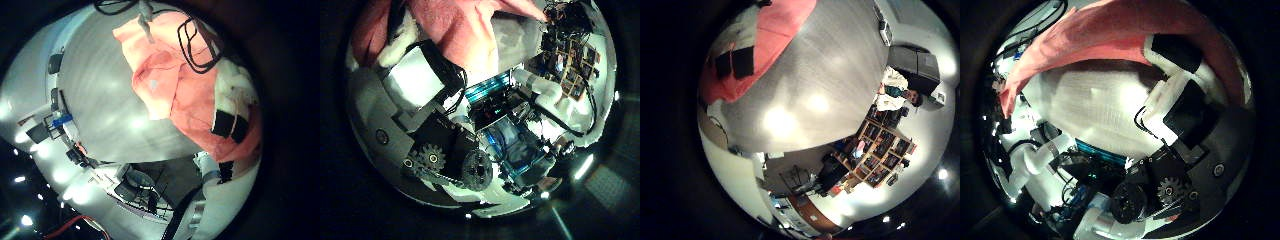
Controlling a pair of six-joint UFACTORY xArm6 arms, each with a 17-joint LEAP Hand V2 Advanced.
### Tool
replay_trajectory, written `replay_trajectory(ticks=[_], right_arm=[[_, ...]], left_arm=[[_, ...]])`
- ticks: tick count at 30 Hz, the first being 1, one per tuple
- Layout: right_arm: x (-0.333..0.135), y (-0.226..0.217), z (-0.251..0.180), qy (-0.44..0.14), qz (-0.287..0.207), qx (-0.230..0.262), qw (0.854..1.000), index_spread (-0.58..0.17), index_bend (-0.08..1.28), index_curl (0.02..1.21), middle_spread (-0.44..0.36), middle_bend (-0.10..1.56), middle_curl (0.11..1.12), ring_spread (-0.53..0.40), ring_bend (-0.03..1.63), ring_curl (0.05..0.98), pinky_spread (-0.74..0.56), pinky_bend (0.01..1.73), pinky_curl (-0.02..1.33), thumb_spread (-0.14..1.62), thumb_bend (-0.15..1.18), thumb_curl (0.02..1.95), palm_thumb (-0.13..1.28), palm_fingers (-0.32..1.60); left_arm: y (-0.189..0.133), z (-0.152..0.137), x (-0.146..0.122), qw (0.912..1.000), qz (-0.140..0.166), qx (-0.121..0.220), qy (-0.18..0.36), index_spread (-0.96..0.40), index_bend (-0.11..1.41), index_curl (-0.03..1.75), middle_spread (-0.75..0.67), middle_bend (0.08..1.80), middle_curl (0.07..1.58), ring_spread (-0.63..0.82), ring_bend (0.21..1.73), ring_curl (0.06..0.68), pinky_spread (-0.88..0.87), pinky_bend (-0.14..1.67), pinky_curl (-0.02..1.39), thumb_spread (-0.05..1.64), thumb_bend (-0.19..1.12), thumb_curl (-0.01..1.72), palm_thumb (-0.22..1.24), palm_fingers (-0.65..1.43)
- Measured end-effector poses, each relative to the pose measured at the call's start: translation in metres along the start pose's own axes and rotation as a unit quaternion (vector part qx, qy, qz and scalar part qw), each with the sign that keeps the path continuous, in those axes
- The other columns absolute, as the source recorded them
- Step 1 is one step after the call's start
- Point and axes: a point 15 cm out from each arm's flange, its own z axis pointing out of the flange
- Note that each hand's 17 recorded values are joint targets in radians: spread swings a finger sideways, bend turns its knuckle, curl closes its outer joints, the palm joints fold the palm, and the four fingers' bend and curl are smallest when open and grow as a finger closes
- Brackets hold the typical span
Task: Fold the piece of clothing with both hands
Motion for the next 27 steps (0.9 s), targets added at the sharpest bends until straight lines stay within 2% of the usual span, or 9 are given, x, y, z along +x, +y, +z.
replay_trajectory(ticks=[6, 10, 13, 16, 20, 25, 27], right_arm=[[0.009, 0.008, -0.053, 0.005, 0.011, 0.051, 0.999, -0.359, 1.01, 0.94, -0.243, 1.18, 0.99, -0.243, 1.36, 0.776, -0.24, 1.27, 0.89, 1.35, 0.03, 0.5, 0.96, 0.97], [0.013, -0.008, -0.071, 0.006, 0.016, 0.061, 0.998, -0.353, 1.01, 0.96, -0.237, 1.19, 0.99, -0.239, 1.36, 0.779, -0.24, 1.27, 0.91, 1.34, 0.01, 0.51, 0.97, 0.97], [0.014, -0.036, -0.073, 0.006, 0.016, 0.052, 0.998, -0.35, 1.01, 0.97, -0.234, 1.19, 0.99, -0.237, 1.37, 0.783, -0.24, 1.26, 0.93, 1.34, 0.0, 0.52, 0.97, 0.96], [0.015, -0.072, -0.066, 0.005, 0.017, 0.035, 0.999, -0.349, 1.01, 0.98, -0.234, 1.19, 0.99, -0.236, 1.37, 0.785, -0.24, 1.25, 0.95, 1.34, 0.0, 0.53, 0.98, 0.96], [0.013, -0.131, -0.039, 0.006, 0.014, 0.009, 1.0, -0.349, 1.01, 1.0, -0.236, 1.2, 1.0, -0.237, 1.38, 0.792, -0.24, 1.24, 0.97, 1.35, -0.01, 0.53, 0.97, 0.93], [0.019, -0.191, -0.015, 0.041, 0.021, 0.012, 0.999, -0.351, 1.01, 1.01, -0.238, 1.21, 1.01, -0.24, 1.39, 0.8, -0.24, 1.22, 1.0, 1.36, -0.01, 0.53, 0.95, 0.91], [0.02, -0.211, -0.006, 0.048, 0.023, 0.012, 0.999, -0.353, 1.01, 1.02, -0.238, 1.21, 1.01, -0.241, 1.39, 0.803, -0.24, 1.22, 1.02, 1.36, -0.01, 0.52, 0.93, 0.9]], left_arm=[[0.019, -0.032, 0.002, 0.9997, -0.003, 0.023, -0.002, -0.65, 0.28, 1.58, -0.61, 0.95, 1.19, -0.41, 1.51, 0.53, -0.59, 1.17, 0.78, 1.09, -0.01, 0.81, 0.84, 0.99], [0.01, -0.054, -0.006, 0.9988, -0.014, 0.046, -0.007, -0.63, 0.25, 1.59, -0.62, 0.93, 1.18, -0.41, 1.5, 0.528, -0.6, 1.16, 0.77, 1.09, -0.01, 0.81, 0.83, 1.0], [-0.015, -0.056, -0.019, 0.9984, -0.034, 0.046, -0.005, -0.62, 0.23, 1.6, -0.62, 0.92, 1.18, -0.41, 1.49, 0.528, -0.59, 1.15, 0.77, 1.09, -0.01, 0.8, 0.83, 1.01], [-0.053, -0.049, -0.038, 0.9972, -0.058, 0.047, -0.009, -0.61, 0.21, 1.61, -0.63, 0.92, 1.19, -0.41, 1.48, 0.53, -0.6, 1.14, 0.77, 1.09, -0.01, 0.8, 0.84, 1.0], [-0.097, -0.034, -0.063, 0.9955, -0.084, 0.043, -0.008, -0.6, 0.2, 1.63, -0.63, 0.91, 1.2, -0.41, 1.47, 0.531, -0.61, 1.13, 0.77, 1.09, -0.01, 0.8, 0.84, 1.0], [-0.14, -0.009, -0.085, 0.9943, -0.105, 0.018, 0.007, -0.57, 0.19, 1.64, -0.64, 0.9, 1.2, -0.41, 1.47, 0.534, -0.6, 1.11, 0.78, 1.09, -0.01, 0.79, 0.85, 0.98], [-0.153, -0.003, -0.097, 0.9931, -0.113, 0.03, 0.008, -0.56, 0.19, 1.64, -0.64, 0.89, 1.21, -0.41, 1.47, 0.535, -0.61, 1.11, 0.78, 1.1, -0.01, 0.79, 0.86, 0.98]])
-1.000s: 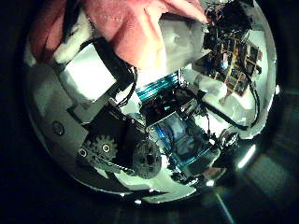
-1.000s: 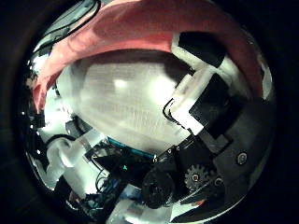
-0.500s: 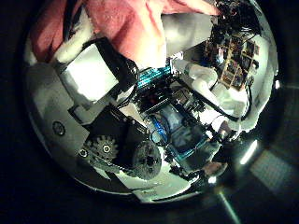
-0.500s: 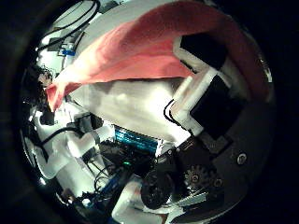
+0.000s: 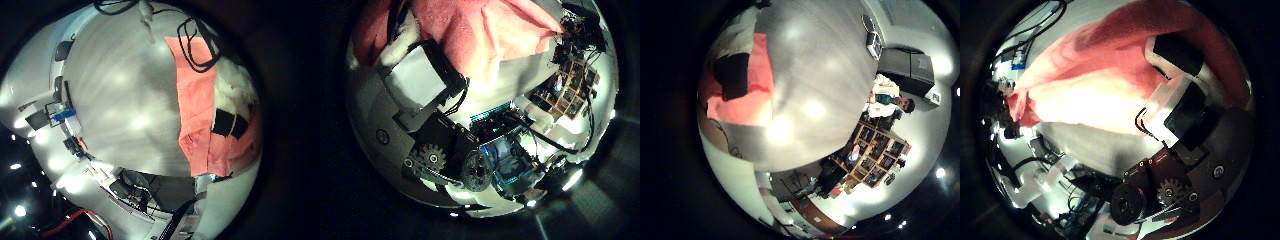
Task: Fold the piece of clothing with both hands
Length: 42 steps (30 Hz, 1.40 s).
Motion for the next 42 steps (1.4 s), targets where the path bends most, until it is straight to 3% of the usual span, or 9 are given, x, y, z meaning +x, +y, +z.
replay_trajectory(ticks=[6, 10, 12, 13, 16, 21, 28, 35, 42], right_arm=[[-0.006, -0.038, 0.025, 0.002, -0.002, -0.009, 1.0, -0.364, 0.93, 1.01, -0.243, 1.21, 0.99, -0.252, 1.4, 0.808, -0.26, 1.2, 1.04, 1.35, -0.03, 0.48, 0.8, 0.82], [-0.003, -0.049, 0.039, -0.002, 0.004, -0.012, 1.0, -0.372, 0.67, 0.95, -0.247, 1.14, 0.94, -0.262, 1.42, 0.792, -0.29, 1.2, 1.02, 1.34, -0.03, 0.46, 0.74, 0.67], [-0.001, -0.058, 0.037, -0.005, 0.007, 0.007, 1.0, -0.364, 0.45, 0.89, -0.261, 1.07, 0.9, -0.265, 1.43, 0.78, -0.32, 1.24, 1.0, 1.34, -0.02, 0.45, 0.72, 0.49], [0.001, -0.063, 0.035, -0.007, 0.01, 0.019, 1.0, -0.361, 0.33, 0.85, -0.27, 1.02, 0.87, -0.272, 1.43, 0.766, -0.35, 1.23, 0.98, 1.34, -0.02, 0.44, 0.71, 0.41], [0.017, -0.071, 0.013, -0.015, 0.027, 0.06, 0.998, -0.377, 0.2, 0.74, -0.289, 0.88, 0.81, -0.278, 1.34, 0.707, -0.4, 1.17, 0.92, 1.33, -0.02, 0.43, 0.68, 0.25], [0.064, -0.056, -0.03, -0.02, 0.065, 0.102, 0.992, -0.401, 0.28, 0.66, -0.248, 0.61, 0.67, -0.252, 1.15, 0.612, -0.3, 0.93, 0.83, 1.33, -0.02, 0.42, 0.64, 0.06], [0.1, -0.002, -0.063, -0.018, 0.06, 0.09, 0.994, -0.399, 0.28, 0.58, -0.266, 0.6, 0.6, -0.207, 0.99, 0.522, -0.1, 0.7, 0.71, 1.31, -0.02, 0.4, 0.58, 0.1], [0.106, 0.054, -0.018, -0.04, 0.011, 0.008, 0.999, -0.4, 0.29, 0.52, -0.191, 0.38, 0.48, -0.149, 0.83, 0.449, 0.07, 0.6, 0.62, 1.29, -0.02, 0.39, 0.54, 0.02], [0.102, 0.081, 0.026, -0.057, 0.0, -0.04, 0.998, -0.387, 0.19, 0.45, -0.138, 0.4, 0.45, -0.089, 0.68, 0.377, 0.17, 0.48, 0.53, 1.24, -0.03, 0.35, 0.43, 0.08]], left_arm=[[-0.025, 0.024, -0.009, 0.9999, -0.015, -0.004, 0.004, -0.54, 0.19, 1.64, -0.65, 0.88, 1.21, -0.42, 1.45, 0.533, -0.62, 1.07, 0.78, 1.07, -0.04, 0.72, 0.79, 0.98], [-0.038, 0.035, -0.015, 0.9994, -0.03, 0.004, 0.013, -0.52, 0.2, 1.61, -0.64, 0.88, 1.19, -0.43, 1.4, 0.524, -0.63, 0.97, 0.77, 1.06, -0.04, 0.66, 0.72, 0.91], [-0.04, 0.039, -0.02, 0.9991, -0.036, 0.005, 0.022, -0.52, 0.2, 1.58, -0.64, 0.89, 1.17, -0.45, 1.33, 0.514, -0.62, 0.91, 0.77, 1.06, -0.04, 0.64, 0.68, 0.8], [-0.04, 0.04, -0.021, 0.9988, -0.038, 0.007, 0.029, -0.51, 0.17, 1.53, -0.63, 0.83, 1.14, -0.44, 1.21, 0.468, -0.61, 0.82, 0.75, 1.07, -0.06, 0.6, 0.62, 0.53], [-0.039, 0.038, -0.023, 0.9975, -0.044, 0.017, 0.053, -0.47, 0.16, 1.41, -0.51, 0.53, 1.06, -0.34, 1.13, 0.47, -0.51, 0.8, 0.78, 1.1, -0.04, 0.55, 0.57, 0.14], [-0.03, 0.008, -0.028, 0.9928, -0.054, 0.065, 0.084, -0.35, 0.15, 1.19, -0.2, 0.27, 0.88, -0.04, 0.96, 0.372, -0.22, 0.62, 0.72, 1.13, -0.02, 0.5, 0.53, -0.05], [0.011, -0.024, -0.017, 0.9913, -0.029, 0.092, 0.09, -0.15, 0.15, 0.92, 0.09, 0.2, 0.71, 0.18, 0.85, 0.311, 0.07, 0.49, 0.64, 1.16, -0.02, 0.44, 0.51, -0.01], [0.041, 0.016, 0.029, 0.9924, 0.015, 0.055, 0.109, -0.04, 0.17, 0.74, 0.19, 0.19, 0.6, 0.28, 0.78, 0.276, 0.22, 0.42, 0.56, 1.17, -0.02, 0.41, 0.5, 0.03], [0.043, 0.063, 0.049, 0.9923, 0.019, 0.055, 0.11, -0.01, 0.18, 0.62, 0.22, 0.19, 0.52, 0.33, 0.73, 0.251, 0.29, 0.37, 0.51, 1.19, -0.02, 0.39, 0.5, 0.07]])
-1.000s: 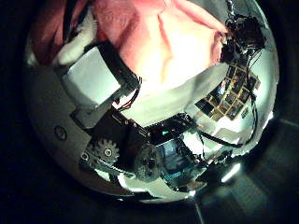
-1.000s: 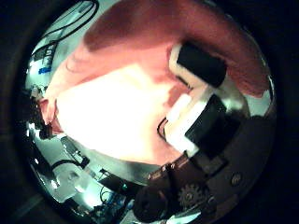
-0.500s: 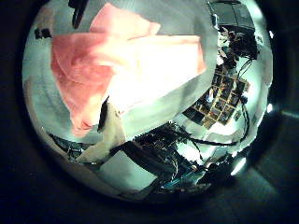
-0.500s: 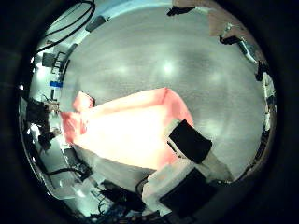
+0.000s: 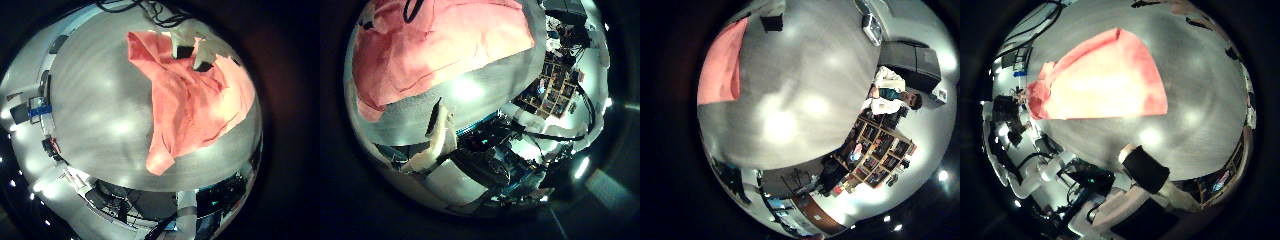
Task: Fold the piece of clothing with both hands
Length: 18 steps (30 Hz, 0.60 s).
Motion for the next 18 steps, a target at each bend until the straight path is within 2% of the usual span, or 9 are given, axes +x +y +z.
replay_trajectory(ticks=[7, 12, 18], right_arm=[[-0.012, 0.0, 0.041, -0.009, -0.011, -0.037, 0.999, -0.38, 0.16, 0.39, -0.066, 0.33, 0.41, -0.029, 0.59, 0.334, 0.25, 0.44, 0.46, 1.18, -0.03, 0.33, 0.38, 0.07], [-0.032, -0.017, 0.073, -0.01, -0.032, -0.062, 0.998, -0.375, 0.15, 0.35, -0.043, 0.3, 0.39, -0.003, 0.55, 0.315, 0.27, 0.42, 0.43, 1.14, -0.02, 0.33, 0.38, 0.07], [-0.054, -0.031, 0.085, -0.006, -0.054, -0.067, 0.996, -0.373, 0.15, 0.32, -0.029, 0.29, 0.38, 0.011, 0.52, 0.297, 0.28, 0.41, 0.4, 1.12, -0.02, 0.34, 0.41, 0.09]], left_arm=[[-0.004, 0.018, 0.0, 1.0, -0.006, -0.005, 0.003, 0.0, 0.18, 0.55, 0.24, 0.18, 0.46, 0.36, 0.68, 0.233, 0.32, 0.35, 0.48, 1.19, -0.02, 0.38, 0.49, 0.1], [-0.003, 0.031, -0.003, 0.9998, -0.01, -0.018, 0.005, 0.0, 0.18, 0.52, 0.24, 0.18, 0.42, 0.37, 0.66, 0.226, 0.34, 0.34, 0.46, 1.2, -0.02, 0.37, 0.49, 0.11], [-0.001, 0.037, -0.009, 0.9995, -0.017, -0.024, 0.005, 0.0, 0.18, 0.48, 0.24, 0.18, 0.39, 0.38, 0.64, 0.218, 0.34, 0.33, 0.44, 1.2, -0.02, 0.37, 0.48, 0.12]])
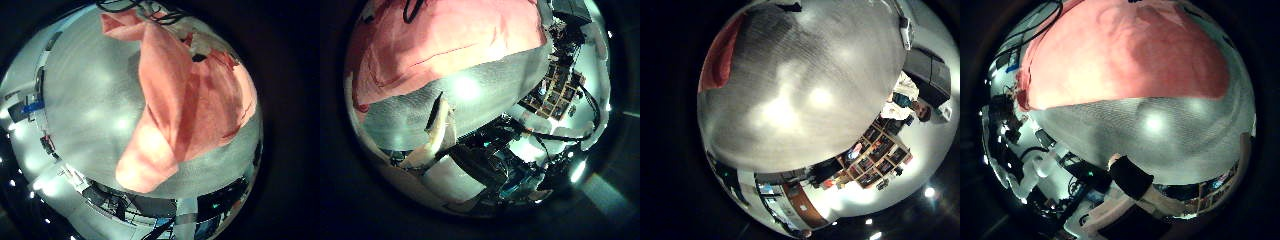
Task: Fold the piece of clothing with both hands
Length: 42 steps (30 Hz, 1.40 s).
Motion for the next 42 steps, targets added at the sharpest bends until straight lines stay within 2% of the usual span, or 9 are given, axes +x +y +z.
replay_trajectory(ticks=[8, 12, 14, 17, 21, 25, 30, 34, 42], right_arm=[[0.0, -0.012, 0.028, -0.004, 0.005, -0.025, 1.0, -0.356, 0.16, 0.3, -0.025, 0.28, 0.37, 0.004, 0.52, 0.289, 0.28, 0.38, 0.36, 1.11, -0.01, 0.35, 0.49, 0.15], [0.001, -0.012, 0.03, 0.0, 0.01, -0.027, 1.0, -0.328, 0.17, 0.3, -0.058, 0.32, 0.38, -0.066, 0.58, 0.299, 0.21, 0.36, 0.35, 1.1, -0.01, 0.36, 0.54, 0.31], [0.0, -0.012, 0.029, 0.0, 0.009, -0.027, 1.0, -0.322, 0.16, 0.3, -0.095, 0.38, 0.4, -0.134, 0.67, 0.318, 0.13, 0.36, 0.34, 1.1, -0.01, 0.37, 0.56, 0.46], [0.001, -0.011, 0.024, 0.002, 0.009, -0.023, 1.0, -0.33, 0.16, 0.29, -0.158, 0.46, 0.44, -0.229, 0.81, 0.355, -0.06, 0.48, 0.34, 1.1, -0.01, 0.38, 0.6, 0.74], [0.001, -0.006, 0.015, 0.004, 0.011, -0.016, 1.0, -0.372, 0.21, 0.32, -0.243, 0.57, 0.51, -0.286, 0.92, 0.424, -0.31, 0.66, 0.4, 1.1, -0.01, 0.39, 0.65, 1.03], [0.006, 0.002, 0.004, 0.018, 0.011, -0.01, 1.0, -0.421, 0.44, 0.45, -0.262, 0.73, 0.61, -0.292, 0.98, 0.494, -0.39, 0.8, 0.49, 1.09, 0.0, 0.41, 0.73, 1.24], [0.014, 0.014, -0.009, 0.032, 0.015, -0.001, 0.999, -0.426, 0.74, 0.62, -0.269, 0.92, 0.73, -0.294, 1.11, 0.574, -0.37, 1.0, 0.6, 1.05, 0.02, 0.45, 0.88, 1.22], [0.025, 0.025, -0.012, 0.045, 0.02, -0.011, 0.999, -0.398, 0.91, 0.72, -0.258, 1.04, 0.81, -0.291, 1.2, 0.639, -0.34, 1.12, 0.69, 1.02, 0.04, 0.5, 0.99, 1.14], [0.057, 0.05, -0.01, 0.032, 0.054, -0.014, 0.998, -0.344, 1.05, 0.84, -0.238, 1.17, 0.91, -0.29, 1.29, 0.743, -0.29, 1.21, 0.82, 1.03, 0.05, 0.59, 1.08, 1.02]], left_arm=[[-0.006, 0.011, -0.006, 0.9999, -0.008, -0.011, 0.002, 0.0, 0.18, 0.46, 0.24, 0.18, 0.36, 0.39, 0.63, 0.212, 0.35, 0.32, 0.42, 1.21, -0.02, 0.36, 0.48, 0.14], [-0.006, 0.014, -0.008, 0.9998, -0.01, -0.014, 0.004, 0.0, 0.18, 0.44, 0.24, 0.18, 0.35, 0.39, 0.62, 0.211, 0.35, 0.32, 0.41, 1.21, -0.02, 0.36, 0.48, 0.14], [-0.007, 0.012, -0.007, 0.9999, -0.009, -0.014, 0.003, 0.0, 0.18, 0.44, 0.24, 0.18, 0.35, 0.39, 0.62, 0.21, 0.35, 0.32, 0.41, 1.21, -0.02, 0.36, 0.48, 0.15], [-0.008, 0.009, -0.008, 0.9999, -0.009, -0.012, 0.003, 0.0, 0.18, 0.43, 0.24, 0.18, 0.34, 0.39, 0.61, 0.209, 0.35, 0.32, 0.41, 1.21, -0.02, 0.36, 0.48, 0.15], [-0.006, 0.007, -0.008, 0.9999, -0.008, -0.01, 0.003, 0.0, 0.19, 0.43, 0.24, 0.18, 0.33, 0.4, 0.61, 0.206, 0.35, 0.31, 0.4, 1.21, -0.02, 0.36, 0.48, 0.16], [-0.005, 0.005, -0.007, 0.9999, -0.009, -0.009, 0.002, 0.0, 0.19, 0.43, 0.24, 0.18, 0.33, 0.4, 0.6, 0.204, 0.35, 0.31, 0.4, 1.21, -0.02, 0.35, 0.48, 0.16], [-0.003, 0.002, -0.007, 0.9999, -0.01, -0.006, 0.002, 0.0, 0.19, 0.42, 0.24, 0.18, 0.33, 0.4, 0.6, 0.2, 0.34, 0.31, 0.39, 1.21, -0.02, 0.35, 0.48, 0.17], [0.0, 0.001, -0.005, 0.9999, -0.009, -0.009, 0.003, 0.0, 0.19, 0.42, 0.23, 0.18, 0.32, 0.4, 0.59, 0.2, 0.35, 0.3, 0.38, 1.21, -0.02, 0.35, 0.48, 0.18], [0.008, 0.007, 0.013, 0.9997, 0.006, -0.022, 0.008, 0.0, 0.19, 0.43, 0.22, 0.18, 0.32, 0.39, 0.59, 0.2, 0.35, 0.29, 0.38, 1.21, -0.02, 0.35, 0.48, 0.19]])
